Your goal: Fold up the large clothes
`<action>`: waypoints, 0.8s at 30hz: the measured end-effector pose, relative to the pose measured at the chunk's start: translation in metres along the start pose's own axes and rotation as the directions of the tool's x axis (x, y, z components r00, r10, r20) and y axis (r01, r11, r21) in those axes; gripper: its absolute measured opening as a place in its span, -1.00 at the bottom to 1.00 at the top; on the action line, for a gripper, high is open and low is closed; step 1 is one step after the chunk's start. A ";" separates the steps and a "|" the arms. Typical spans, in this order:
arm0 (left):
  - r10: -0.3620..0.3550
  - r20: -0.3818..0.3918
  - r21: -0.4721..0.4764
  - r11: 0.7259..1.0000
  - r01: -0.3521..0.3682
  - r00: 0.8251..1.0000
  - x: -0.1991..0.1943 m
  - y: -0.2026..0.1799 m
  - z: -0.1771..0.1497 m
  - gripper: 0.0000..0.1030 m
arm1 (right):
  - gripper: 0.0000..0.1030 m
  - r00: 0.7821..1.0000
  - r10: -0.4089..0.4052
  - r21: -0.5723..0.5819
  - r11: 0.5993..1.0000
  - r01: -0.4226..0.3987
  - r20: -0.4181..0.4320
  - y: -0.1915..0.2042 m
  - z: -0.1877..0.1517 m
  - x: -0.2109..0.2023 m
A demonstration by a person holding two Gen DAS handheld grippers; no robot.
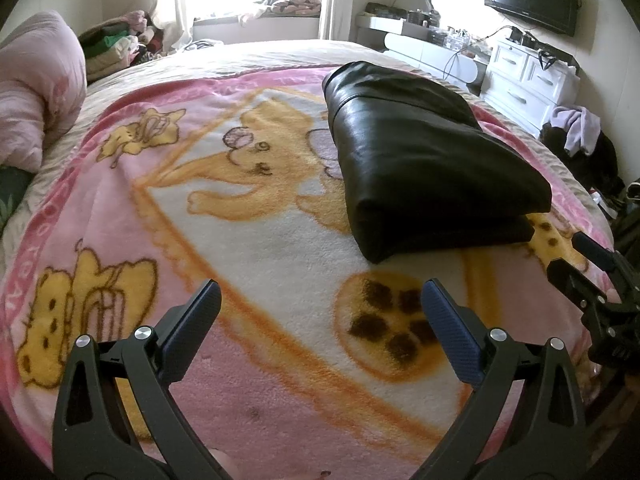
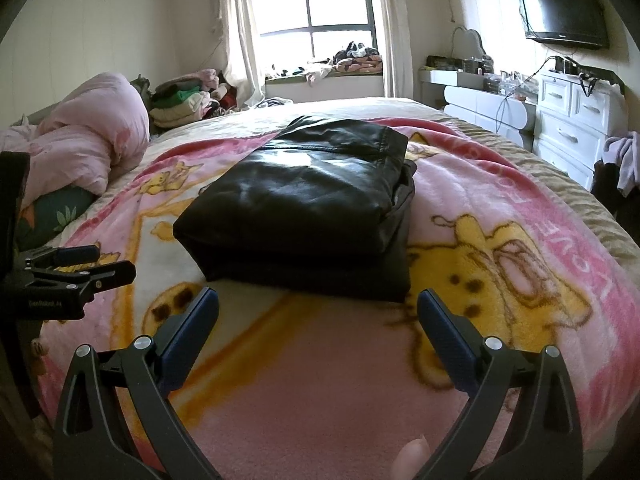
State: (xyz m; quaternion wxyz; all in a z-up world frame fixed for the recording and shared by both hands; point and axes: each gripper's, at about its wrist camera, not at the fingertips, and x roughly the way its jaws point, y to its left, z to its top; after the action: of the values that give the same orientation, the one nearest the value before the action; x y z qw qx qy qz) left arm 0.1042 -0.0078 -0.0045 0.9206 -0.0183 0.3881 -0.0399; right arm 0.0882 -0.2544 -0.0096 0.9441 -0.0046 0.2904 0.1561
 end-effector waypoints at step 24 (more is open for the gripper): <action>0.004 -0.004 0.003 1.000 -0.004 1.000 0.000 0.001 0.000 0.82 | 0.91 1.000 0.000 0.000 1.000 0.000 -0.002 0.001 0.000 0.001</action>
State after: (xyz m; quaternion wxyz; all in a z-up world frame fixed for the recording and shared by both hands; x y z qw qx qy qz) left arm 0.1041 -0.0072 -0.0049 0.9200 -0.0160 0.3897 -0.0389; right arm 0.0885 -0.2535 -0.0097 0.9438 -0.0049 0.2911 0.1562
